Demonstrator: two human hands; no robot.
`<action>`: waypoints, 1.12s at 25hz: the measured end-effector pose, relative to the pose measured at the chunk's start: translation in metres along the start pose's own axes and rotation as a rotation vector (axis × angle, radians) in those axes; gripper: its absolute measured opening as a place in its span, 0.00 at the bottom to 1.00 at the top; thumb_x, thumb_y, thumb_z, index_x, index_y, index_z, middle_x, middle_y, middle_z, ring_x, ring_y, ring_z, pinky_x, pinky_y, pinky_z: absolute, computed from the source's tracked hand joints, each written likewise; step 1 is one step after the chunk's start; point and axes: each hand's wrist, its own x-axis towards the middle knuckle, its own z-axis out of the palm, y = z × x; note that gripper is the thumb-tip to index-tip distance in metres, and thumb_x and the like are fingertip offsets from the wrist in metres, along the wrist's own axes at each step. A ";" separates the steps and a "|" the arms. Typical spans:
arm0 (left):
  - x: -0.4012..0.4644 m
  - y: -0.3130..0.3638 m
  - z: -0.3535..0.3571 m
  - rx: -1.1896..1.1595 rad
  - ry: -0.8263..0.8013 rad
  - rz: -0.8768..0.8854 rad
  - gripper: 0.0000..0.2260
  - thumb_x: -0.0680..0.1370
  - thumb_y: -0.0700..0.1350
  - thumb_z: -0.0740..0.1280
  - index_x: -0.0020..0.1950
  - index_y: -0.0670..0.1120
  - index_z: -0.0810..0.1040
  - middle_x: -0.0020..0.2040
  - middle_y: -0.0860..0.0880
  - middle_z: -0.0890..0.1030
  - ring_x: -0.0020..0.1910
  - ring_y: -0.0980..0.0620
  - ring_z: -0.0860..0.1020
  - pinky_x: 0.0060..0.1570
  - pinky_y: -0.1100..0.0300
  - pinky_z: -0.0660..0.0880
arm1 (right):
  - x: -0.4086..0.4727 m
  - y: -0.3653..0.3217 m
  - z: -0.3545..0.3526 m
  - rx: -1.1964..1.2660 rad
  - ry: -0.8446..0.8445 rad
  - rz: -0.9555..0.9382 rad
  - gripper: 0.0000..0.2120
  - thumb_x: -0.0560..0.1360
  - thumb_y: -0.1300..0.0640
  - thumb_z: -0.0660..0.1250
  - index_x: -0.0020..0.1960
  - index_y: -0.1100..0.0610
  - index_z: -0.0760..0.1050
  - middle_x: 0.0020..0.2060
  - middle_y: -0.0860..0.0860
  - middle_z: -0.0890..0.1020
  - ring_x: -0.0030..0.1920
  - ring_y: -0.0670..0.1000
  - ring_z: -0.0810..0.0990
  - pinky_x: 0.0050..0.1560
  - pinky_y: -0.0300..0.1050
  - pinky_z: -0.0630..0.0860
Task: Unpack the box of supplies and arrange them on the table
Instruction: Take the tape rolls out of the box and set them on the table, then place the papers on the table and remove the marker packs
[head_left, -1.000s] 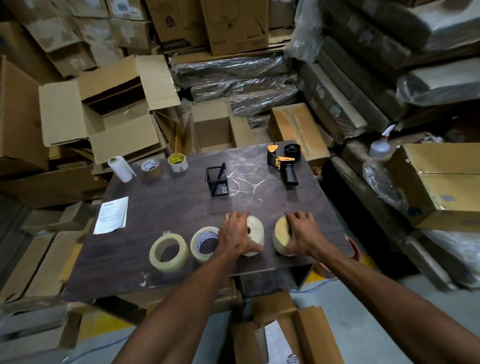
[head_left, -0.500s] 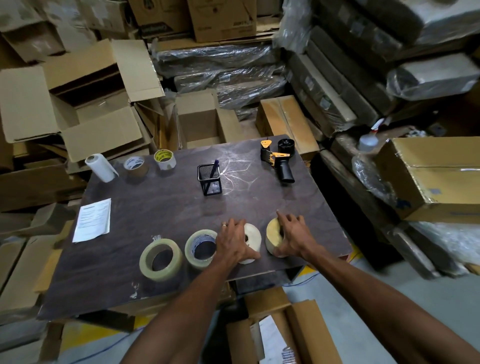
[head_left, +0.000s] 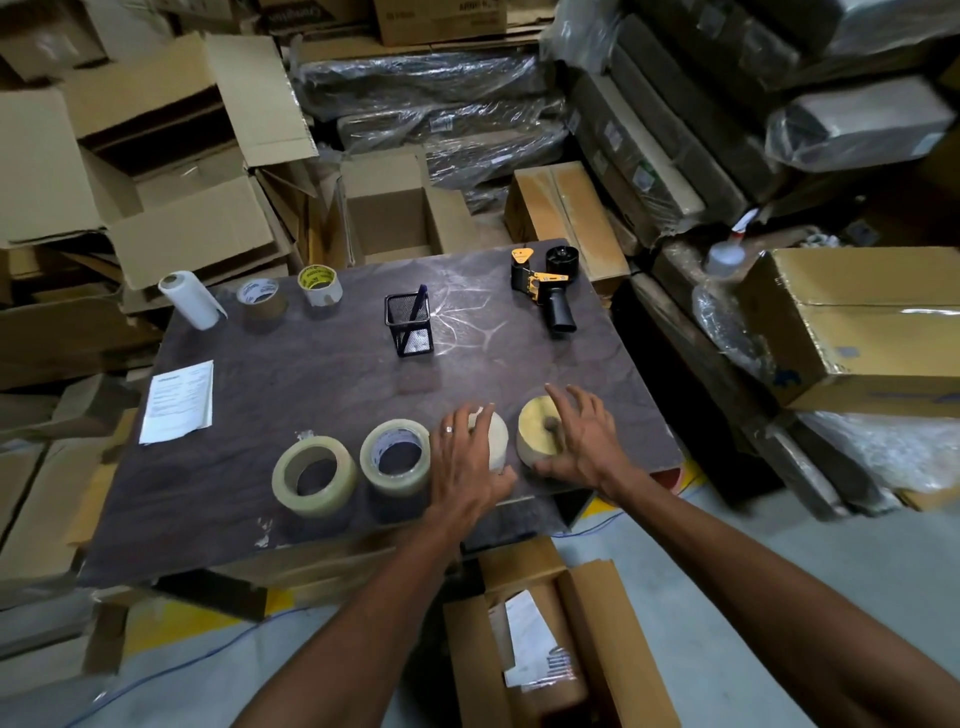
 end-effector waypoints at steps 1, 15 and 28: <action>-0.011 0.003 -0.001 -0.024 0.060 0.008 0.35 0.63 0.55 0.70 0.71 0.51 0.70 0.65 0.48 0.72 0.64 0.45 0.70 0.61 0.49 0.70 | -0.009 0.003 -0.003 0.006 0.046 -0.046 0.50 0.63 0.36 0.73 0.79 0.50 0.57 0.74 0.60 0.61 0.74 0.62 0.59 0.71 0.59 0.61; -0.160 0.078 0.057 -0.158 -0.063 -0.190 0.23 0.70 0.47 0.67 0.66 0.49 0.76 0.59 0.49 0.78 0.57 0.47 0.77 0.56 0.51 0.77 | -0.151 0.070 0.022 0.147 -0.002 -0.259 0.30 0.72 0.49 0.67 0.72 0.54 0.68 0.66 0.54 0.75 0.66 0.56 0.73 0.65 0.55 0.73; -0.247 0.091 0.157 -0.376 -0.231 -0.384 0.20 0.74 0.49 0.71 0.66 0.49 0.76 0.64 0.49 0.77 0.63 0.49 0.75 0.59 0.56 0.74 | -0.230 0.120 0.129 0.299 -0.289 0.021 0.25 0.72 0.49 0.69 0.68 0.54 0.73 0.62 0.52 0.80 0.62 0.55 0.78 0.60 0.47 0.75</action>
